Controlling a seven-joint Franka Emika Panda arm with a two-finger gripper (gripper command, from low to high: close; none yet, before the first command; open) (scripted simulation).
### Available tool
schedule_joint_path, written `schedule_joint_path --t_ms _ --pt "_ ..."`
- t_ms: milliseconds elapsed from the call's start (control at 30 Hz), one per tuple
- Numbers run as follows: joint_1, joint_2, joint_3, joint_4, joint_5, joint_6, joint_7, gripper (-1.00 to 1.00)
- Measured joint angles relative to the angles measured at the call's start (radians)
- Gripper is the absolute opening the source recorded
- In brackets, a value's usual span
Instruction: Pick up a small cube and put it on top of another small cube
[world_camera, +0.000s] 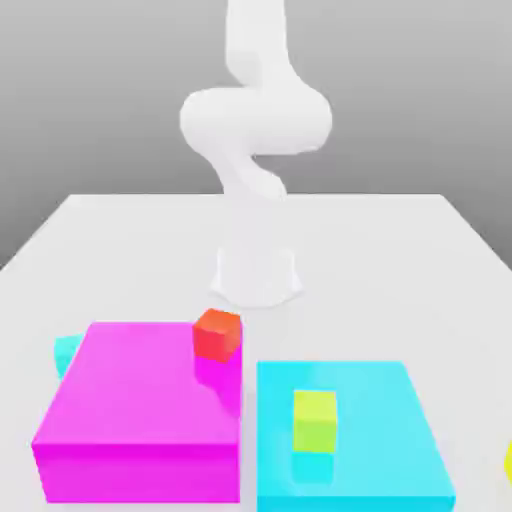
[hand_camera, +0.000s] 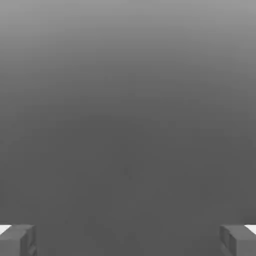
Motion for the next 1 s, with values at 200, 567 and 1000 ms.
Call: schedule_joint_path --t_ms 200,567,1000 --pt "-0.041 0.219 0.142 0.027 -0.067 0.037 0.165 0.0" --pt "-0.042 0.621 0.344 0.077 -0.257 0.097 0.511 0.0" --pt "0.136 1.067 0.382 0.13 -0.372 0.189 0.844 0.0"
